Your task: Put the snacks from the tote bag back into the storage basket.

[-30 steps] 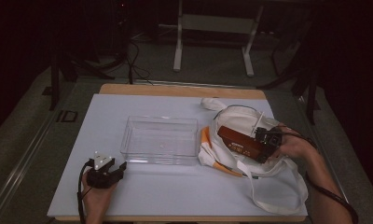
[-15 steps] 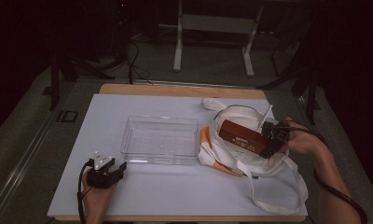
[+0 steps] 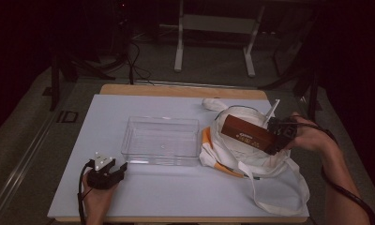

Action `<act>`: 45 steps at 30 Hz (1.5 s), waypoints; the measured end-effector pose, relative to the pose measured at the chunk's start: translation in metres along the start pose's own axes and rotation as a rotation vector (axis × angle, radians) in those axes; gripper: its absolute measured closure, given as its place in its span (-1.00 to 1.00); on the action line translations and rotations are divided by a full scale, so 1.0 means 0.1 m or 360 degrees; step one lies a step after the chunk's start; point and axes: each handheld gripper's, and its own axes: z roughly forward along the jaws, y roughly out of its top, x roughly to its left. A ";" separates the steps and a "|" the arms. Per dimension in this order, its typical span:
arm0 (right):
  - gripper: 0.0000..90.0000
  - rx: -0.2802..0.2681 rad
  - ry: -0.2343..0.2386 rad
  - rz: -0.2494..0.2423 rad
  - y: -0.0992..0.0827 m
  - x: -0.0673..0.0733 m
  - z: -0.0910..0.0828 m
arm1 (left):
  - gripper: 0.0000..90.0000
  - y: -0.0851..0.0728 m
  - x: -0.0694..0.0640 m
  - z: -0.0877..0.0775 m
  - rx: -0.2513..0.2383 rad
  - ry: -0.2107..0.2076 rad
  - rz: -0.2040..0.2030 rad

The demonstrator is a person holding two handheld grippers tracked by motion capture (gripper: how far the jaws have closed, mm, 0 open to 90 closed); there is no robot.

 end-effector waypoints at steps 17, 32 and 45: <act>-0.04 -0.0039 -0.0031 -0.0051 0.05 0.07 -0.23 | 0.09 0.00 0.00 0.00 0.0001 0.0001 0.0001; -0.05 -0.0071 -0.0064 -0.0142 0.20 0.18 -0.36 | 0.09 0.00 0.00 0.00 -0.0002 0.0003 0.0001; -0.04 -0.0100 -0.0066 -0.0223 0.35 0.27 -0.43 | 0.09 0.00 0.00 0.00 -0.0002 0.0001 0.0001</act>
